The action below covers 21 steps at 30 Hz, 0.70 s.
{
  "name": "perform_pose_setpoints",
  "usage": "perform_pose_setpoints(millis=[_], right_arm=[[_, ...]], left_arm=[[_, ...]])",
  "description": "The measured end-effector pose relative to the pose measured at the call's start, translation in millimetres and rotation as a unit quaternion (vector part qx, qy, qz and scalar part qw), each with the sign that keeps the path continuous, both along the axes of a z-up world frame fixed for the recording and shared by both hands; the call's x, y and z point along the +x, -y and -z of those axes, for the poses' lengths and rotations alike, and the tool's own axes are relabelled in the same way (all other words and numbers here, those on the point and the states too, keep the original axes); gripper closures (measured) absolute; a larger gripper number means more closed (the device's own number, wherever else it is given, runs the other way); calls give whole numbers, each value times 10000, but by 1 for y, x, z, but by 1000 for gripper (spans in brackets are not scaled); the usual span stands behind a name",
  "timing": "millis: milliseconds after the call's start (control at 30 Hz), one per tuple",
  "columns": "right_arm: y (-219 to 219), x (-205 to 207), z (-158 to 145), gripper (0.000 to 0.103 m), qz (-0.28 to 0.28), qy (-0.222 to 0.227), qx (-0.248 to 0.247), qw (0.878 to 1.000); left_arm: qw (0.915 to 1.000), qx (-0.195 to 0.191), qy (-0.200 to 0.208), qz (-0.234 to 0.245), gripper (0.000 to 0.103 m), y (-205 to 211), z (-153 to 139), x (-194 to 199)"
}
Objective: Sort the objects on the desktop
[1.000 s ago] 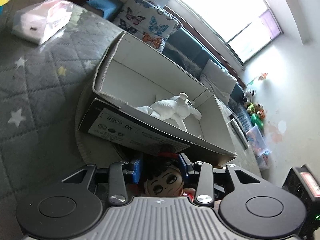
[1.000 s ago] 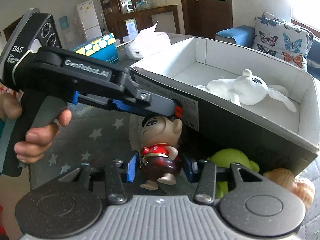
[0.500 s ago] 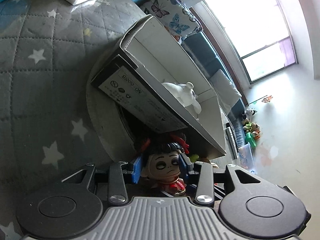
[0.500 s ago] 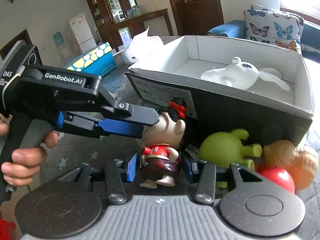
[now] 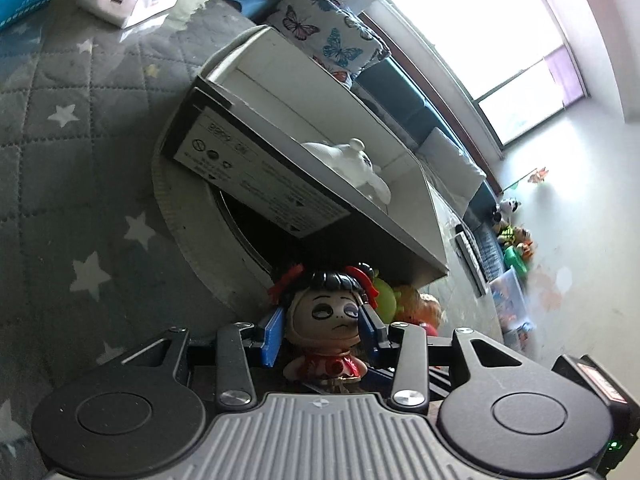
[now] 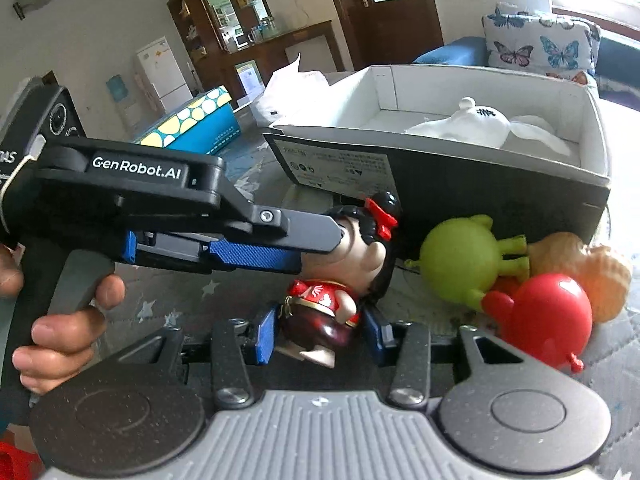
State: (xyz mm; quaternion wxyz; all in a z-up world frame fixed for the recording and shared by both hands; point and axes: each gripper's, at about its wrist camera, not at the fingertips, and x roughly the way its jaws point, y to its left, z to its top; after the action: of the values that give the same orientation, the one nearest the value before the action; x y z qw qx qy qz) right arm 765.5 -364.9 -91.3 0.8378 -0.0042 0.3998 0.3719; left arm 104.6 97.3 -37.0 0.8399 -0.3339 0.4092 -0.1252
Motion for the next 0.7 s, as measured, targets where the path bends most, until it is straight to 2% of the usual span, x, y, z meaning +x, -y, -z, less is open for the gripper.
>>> perform_pose_setpoints(millis=[233, 400, 567, 700], right_arm=[[15, -7, -10, 60, -34, 182, 36, 9998], [26, -8, -32, 60, -4, 446, 142, 9989], [38, 6, -60, 60, 104, 781, 204, 9967], [46, 31, -77, 60, 247, 976, 159, 9948]], left_arm=[[9998, 126, 163, 47, 66, 12, -13, -17], [9983, 279, 504, 76, 66, 22, -41, -23], [9960, 295, 817, 187, 66, 31, -68, -7], [9948, 226, 935, 331, 66, 38, -81, 25]])
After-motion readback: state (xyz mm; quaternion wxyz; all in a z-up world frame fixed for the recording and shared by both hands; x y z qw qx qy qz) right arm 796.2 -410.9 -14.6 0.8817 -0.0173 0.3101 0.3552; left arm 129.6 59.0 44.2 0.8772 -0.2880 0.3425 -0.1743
